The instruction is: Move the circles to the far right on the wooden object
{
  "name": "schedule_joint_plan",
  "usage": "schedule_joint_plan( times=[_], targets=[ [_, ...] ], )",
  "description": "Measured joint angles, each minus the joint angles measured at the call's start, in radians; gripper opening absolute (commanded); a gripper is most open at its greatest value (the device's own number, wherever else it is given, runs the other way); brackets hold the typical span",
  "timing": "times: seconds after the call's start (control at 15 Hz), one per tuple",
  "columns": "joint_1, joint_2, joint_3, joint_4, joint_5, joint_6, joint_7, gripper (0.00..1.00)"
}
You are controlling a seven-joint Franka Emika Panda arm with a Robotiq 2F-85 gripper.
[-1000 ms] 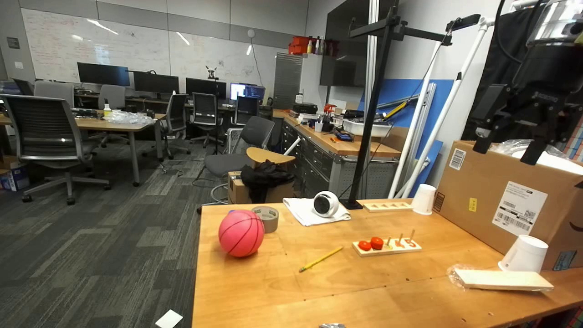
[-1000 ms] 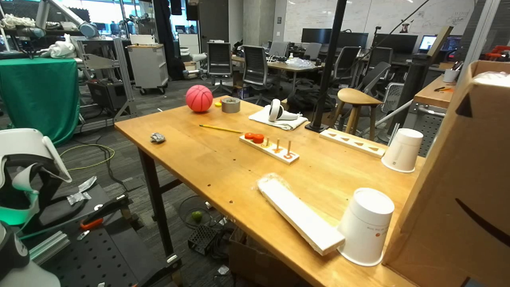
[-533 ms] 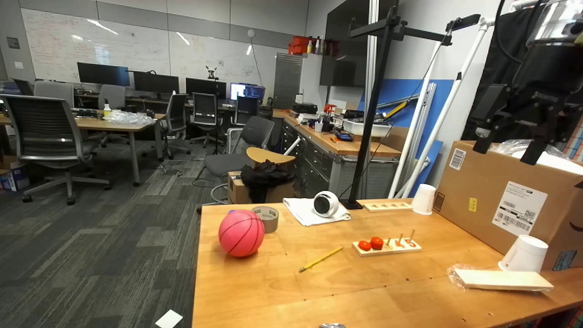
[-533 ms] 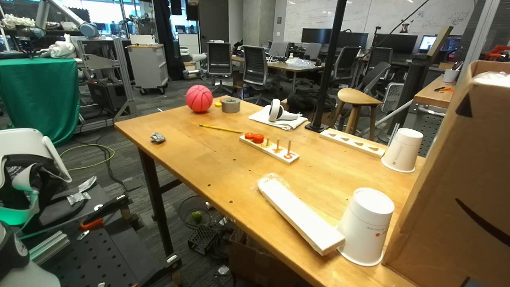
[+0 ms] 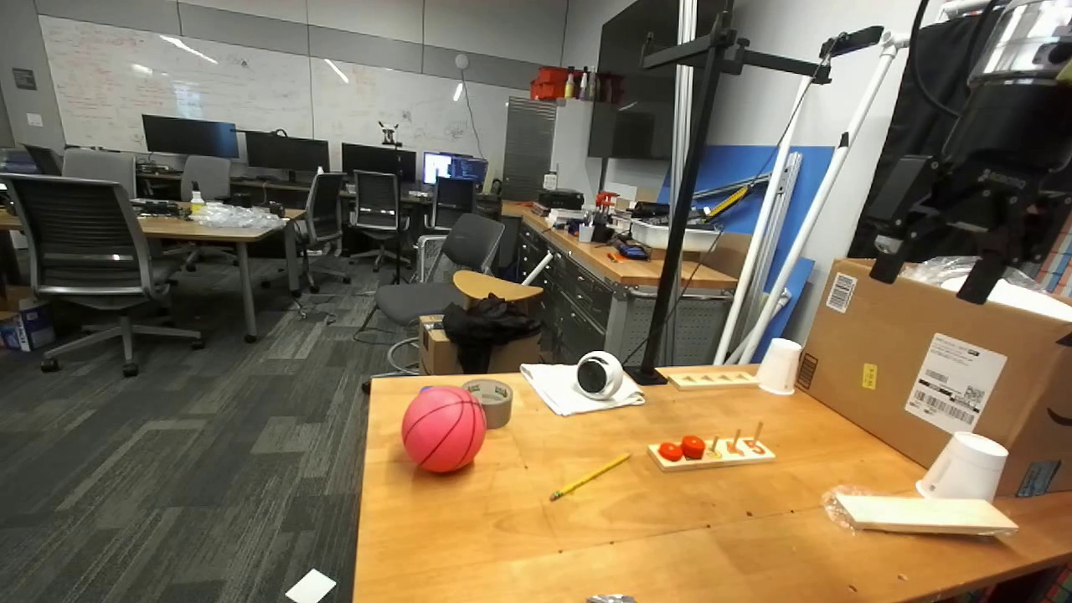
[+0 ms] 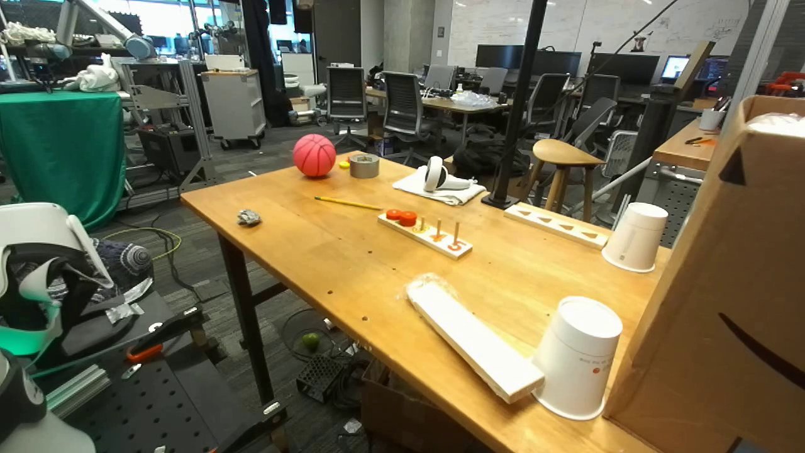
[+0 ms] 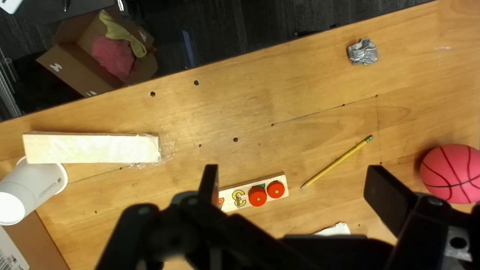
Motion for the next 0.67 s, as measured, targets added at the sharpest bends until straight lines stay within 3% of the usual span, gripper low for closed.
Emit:
schedule_joint_plan(
  times=[0.27, 0.67],
  targets=[
    [0.026, 0.011, 0.026, -0.024, 0.000, 0.029, -0.026, 1.00],
    [0.129, 0.089, 0.104, -0.066, 0.000, 0.238, -0.091, 1.00]
  ],
)
